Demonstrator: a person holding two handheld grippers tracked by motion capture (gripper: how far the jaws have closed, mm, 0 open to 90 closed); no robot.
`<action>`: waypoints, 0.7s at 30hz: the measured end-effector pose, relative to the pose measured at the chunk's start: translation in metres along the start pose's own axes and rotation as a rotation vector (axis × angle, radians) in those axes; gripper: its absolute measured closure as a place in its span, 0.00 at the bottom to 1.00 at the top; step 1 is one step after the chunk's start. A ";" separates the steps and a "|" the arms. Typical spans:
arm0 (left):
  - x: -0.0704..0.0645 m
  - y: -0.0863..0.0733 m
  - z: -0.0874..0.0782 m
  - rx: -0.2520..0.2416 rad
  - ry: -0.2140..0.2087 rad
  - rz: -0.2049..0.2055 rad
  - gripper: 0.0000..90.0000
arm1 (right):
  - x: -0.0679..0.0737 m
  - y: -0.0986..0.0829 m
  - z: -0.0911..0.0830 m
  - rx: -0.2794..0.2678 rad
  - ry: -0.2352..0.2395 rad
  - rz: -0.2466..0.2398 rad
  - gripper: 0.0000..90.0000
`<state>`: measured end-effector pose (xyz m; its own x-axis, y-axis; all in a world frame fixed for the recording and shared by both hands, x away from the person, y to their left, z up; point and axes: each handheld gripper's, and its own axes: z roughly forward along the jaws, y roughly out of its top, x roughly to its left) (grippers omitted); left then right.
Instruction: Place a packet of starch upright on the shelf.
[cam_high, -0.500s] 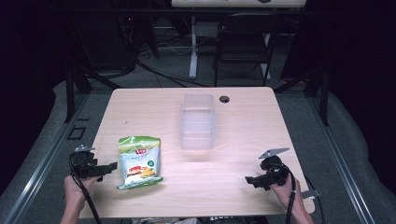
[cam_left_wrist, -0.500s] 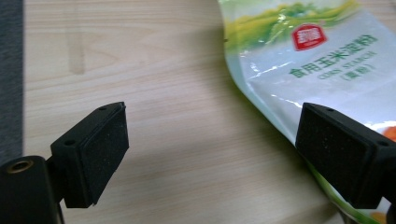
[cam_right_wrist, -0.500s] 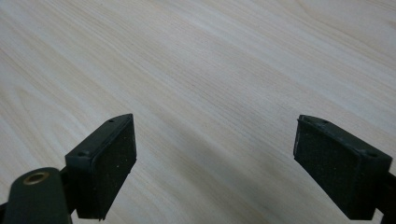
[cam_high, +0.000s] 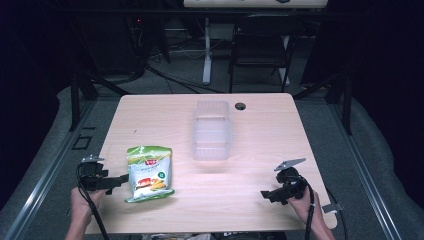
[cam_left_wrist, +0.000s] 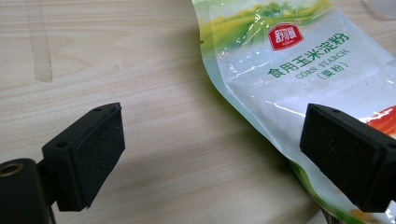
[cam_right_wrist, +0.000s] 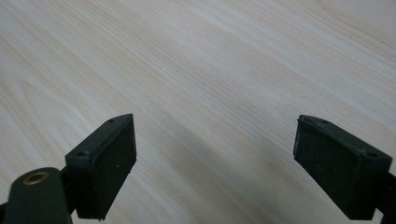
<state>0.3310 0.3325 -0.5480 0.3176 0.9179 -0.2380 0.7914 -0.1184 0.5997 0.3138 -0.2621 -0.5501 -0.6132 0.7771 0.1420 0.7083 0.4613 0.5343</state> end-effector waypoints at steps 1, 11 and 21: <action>0.000 0.001 0.001 -0.003 -0.005 0.006 0.06 | 0.000 0.000 0.000 -0.001 -0.003 0.003 0.14; 0.000 0.015 0.005 -0.004 -0.050 -0.010 0.04 | 0.001 0.001 0.003 0.005 -0.002 0.002 0.14; 0.000 0.031 0.021 -0.007 -0.120 -0.023 0.02 | 0.001 0.003 0.006 0.011 0.008 -0.002 0.14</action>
<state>0.3667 0.3207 -0.5457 0.3599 0.8684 -0.3412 0.7957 -0.0947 0.5983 0.3175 -0.2579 -0.5535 -0.6169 0.7731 0.1475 0.7113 0.4674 0.5250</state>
